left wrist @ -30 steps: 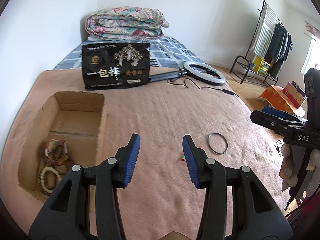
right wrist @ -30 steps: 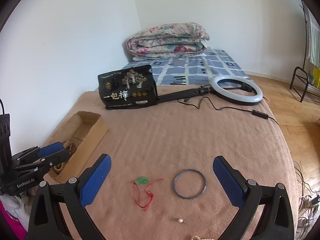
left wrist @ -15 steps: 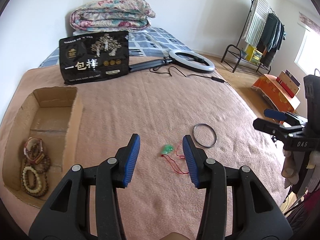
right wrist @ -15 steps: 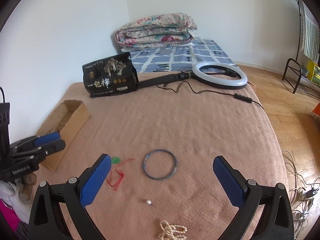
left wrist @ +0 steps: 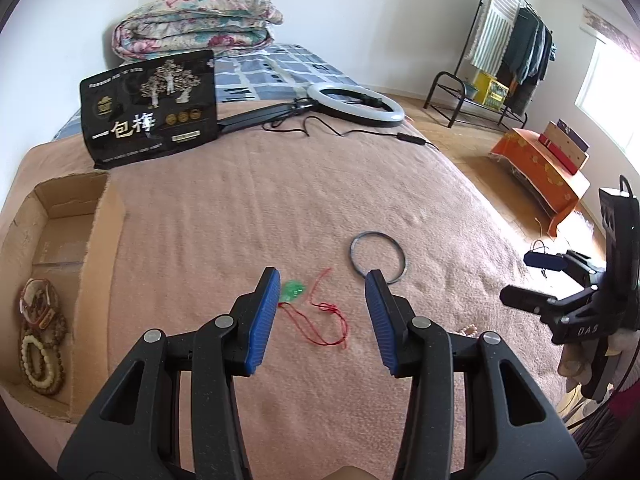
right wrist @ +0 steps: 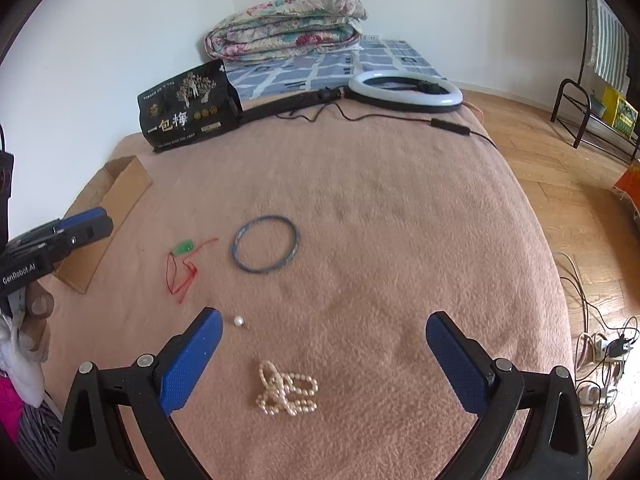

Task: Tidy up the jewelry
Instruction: 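Move both tools back over the green pendant and pearl necklace, then close the left tool on the green jade pendant while the right tool grasps the pearl necklace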

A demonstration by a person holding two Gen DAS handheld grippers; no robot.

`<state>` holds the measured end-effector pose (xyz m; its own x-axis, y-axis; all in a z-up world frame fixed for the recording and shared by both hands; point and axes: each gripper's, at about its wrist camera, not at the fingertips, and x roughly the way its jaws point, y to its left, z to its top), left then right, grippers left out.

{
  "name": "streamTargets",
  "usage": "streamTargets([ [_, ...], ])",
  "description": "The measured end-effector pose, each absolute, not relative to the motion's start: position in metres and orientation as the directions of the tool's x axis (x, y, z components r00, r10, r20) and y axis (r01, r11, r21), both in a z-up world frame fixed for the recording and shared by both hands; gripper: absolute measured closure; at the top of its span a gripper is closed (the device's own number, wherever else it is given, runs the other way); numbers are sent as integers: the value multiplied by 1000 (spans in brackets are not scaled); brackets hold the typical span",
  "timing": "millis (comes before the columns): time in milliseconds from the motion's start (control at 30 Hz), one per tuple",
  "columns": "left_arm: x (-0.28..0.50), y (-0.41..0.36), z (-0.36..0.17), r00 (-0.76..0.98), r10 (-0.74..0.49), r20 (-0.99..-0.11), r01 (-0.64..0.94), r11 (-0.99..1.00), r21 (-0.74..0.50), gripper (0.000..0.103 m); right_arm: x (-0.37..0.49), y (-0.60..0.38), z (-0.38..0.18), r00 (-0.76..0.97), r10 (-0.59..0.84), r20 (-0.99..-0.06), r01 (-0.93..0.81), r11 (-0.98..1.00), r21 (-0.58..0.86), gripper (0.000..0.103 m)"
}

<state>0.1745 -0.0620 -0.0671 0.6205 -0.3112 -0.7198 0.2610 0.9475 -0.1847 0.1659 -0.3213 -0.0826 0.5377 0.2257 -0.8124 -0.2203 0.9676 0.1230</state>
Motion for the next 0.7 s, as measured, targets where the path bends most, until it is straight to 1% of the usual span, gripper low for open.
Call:
streamTargets([
  [300, 180, -74, -76, 602, -314, -734, 275, 945, -179, 58, 150, -325, -106, 487, 232, -842, -215, 966, 141, 0],
  [700, 203, -59, -106, 570, -278, -773, 214, 959, -187, 58, 143, -312, -131, 427, 237, -873, -248, 959, 139, 0],
])
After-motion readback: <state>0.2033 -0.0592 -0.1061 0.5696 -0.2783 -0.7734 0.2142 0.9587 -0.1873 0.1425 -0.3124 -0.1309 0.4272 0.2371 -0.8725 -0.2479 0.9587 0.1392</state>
